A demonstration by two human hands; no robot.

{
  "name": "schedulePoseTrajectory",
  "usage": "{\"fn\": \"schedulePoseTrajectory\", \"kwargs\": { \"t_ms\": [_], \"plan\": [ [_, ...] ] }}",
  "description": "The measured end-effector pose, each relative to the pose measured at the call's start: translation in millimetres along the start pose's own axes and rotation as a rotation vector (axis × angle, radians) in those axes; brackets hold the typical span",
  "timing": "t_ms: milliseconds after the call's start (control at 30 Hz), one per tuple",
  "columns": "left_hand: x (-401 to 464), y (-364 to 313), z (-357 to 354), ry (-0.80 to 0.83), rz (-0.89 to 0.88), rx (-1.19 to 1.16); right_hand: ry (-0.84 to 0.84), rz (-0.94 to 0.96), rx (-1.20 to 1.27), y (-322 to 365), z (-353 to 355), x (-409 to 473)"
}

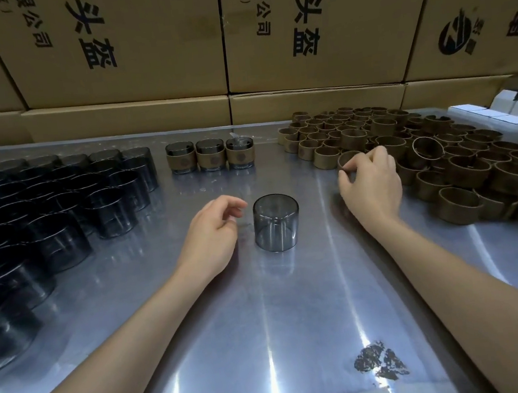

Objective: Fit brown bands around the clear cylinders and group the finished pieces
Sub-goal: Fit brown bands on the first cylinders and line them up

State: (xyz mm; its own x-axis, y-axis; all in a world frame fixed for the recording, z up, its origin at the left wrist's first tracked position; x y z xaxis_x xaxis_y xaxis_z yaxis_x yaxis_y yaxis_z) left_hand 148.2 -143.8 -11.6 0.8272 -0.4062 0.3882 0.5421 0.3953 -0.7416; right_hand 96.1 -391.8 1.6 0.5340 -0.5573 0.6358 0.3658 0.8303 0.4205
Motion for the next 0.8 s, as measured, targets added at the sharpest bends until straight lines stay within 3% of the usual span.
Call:
{"fn": "schedulePoseTrajectory", "kwargs": {
  "t_ms": [233,400,600,800],
  "plan": [
    [-4,-10,4,-0.040,-0.044,-0.023,-0.105,0.155,0.354,36,35,-50],
    [-11,-20,5,-0.006,-0.048,-0.275,-0.155,0.369,0.501,69,59,-83],
    [-15,-35,-6,0.330,0.026,-0.545,0.098,0.387,0.534,75,50,-89],
    [-23,-34,-6,0.317,0.001,-0.492,0.369,0.316,0.685,74,41,-90]
  ]
}}
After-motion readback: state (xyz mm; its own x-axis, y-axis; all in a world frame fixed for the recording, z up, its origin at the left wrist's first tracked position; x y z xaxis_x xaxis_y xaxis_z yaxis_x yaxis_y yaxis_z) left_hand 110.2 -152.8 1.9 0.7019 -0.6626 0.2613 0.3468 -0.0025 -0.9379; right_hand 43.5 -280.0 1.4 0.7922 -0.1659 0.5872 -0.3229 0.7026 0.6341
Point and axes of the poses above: each hand's wrist, its own x-axis towards the middle knuckle, its own z-axis out of the back of the hand, y = z × x, the point moved 1 cm from there along x, towards the middle knuckle, and after that the axes turned 1 degree about -z, right-handed, at the moved point
